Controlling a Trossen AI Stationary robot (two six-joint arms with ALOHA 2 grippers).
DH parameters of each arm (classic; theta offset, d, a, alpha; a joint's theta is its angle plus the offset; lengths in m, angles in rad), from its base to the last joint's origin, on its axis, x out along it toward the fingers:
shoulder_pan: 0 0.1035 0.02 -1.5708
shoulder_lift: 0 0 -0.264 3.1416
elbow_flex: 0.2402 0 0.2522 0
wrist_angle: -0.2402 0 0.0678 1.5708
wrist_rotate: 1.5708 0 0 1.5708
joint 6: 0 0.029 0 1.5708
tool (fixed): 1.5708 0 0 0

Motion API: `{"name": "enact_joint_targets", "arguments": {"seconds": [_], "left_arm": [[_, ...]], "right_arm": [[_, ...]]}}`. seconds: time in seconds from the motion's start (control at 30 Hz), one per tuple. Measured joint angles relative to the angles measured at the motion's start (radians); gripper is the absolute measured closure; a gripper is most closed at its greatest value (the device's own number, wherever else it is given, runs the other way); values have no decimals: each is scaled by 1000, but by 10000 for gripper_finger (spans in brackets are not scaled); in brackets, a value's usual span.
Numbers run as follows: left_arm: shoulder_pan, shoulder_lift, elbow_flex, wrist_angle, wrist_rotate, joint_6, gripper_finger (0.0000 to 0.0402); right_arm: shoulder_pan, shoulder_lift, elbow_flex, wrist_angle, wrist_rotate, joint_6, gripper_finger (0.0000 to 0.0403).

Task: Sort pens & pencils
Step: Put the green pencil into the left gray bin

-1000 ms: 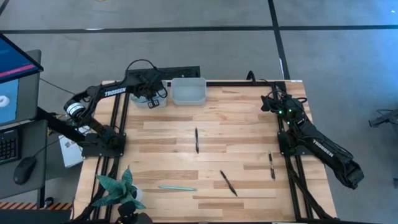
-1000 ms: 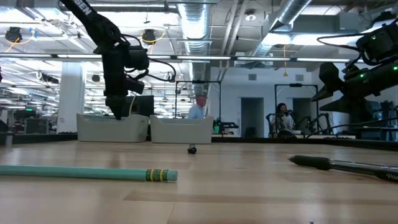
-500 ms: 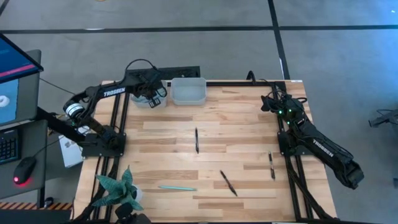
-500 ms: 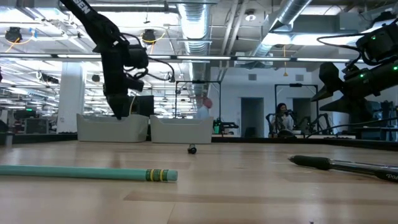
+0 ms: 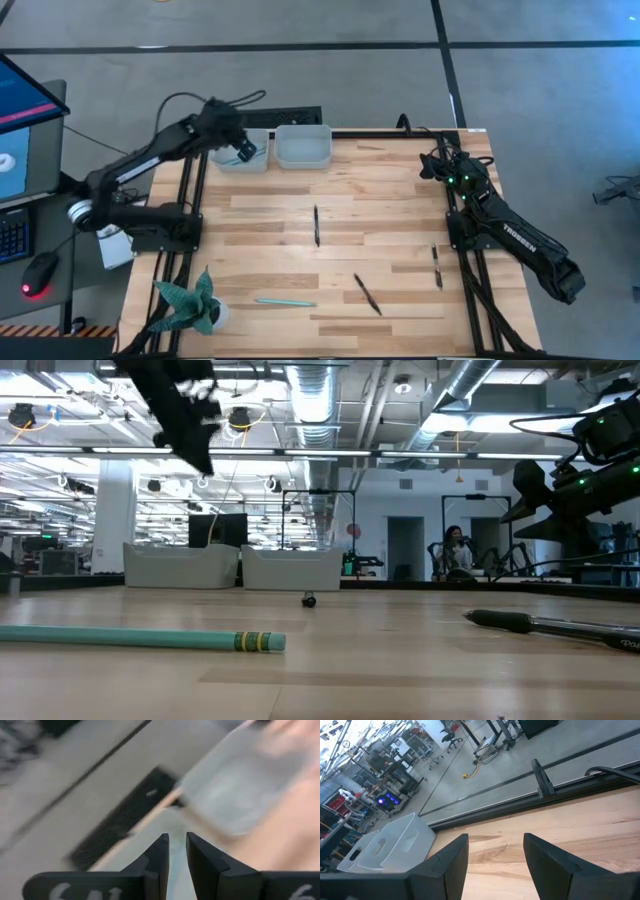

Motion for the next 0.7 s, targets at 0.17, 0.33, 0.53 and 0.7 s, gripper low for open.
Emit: {"name": "enact_joint_targets", "arguments": {"seconds": [0.17, 0.33, 0.53, 0.7], "left_arm": [[-128, -129, 0, 7, 270, -103, 344], [-366, -183, 0, 59, 350, -105, 344], [-640, -166, 0, 137, 162, -184, 341], [-776, -117, -1, 138, 83, -328, 296]], "right_arm": [[0, 0, 0, 0, 0, -1, 191], [0, 0, 0, 0, 0, -1, 191], [0, 0, 0, 0, 0, -1, 191], [0, 0, 0, 0, 0, -1, 191]]}}
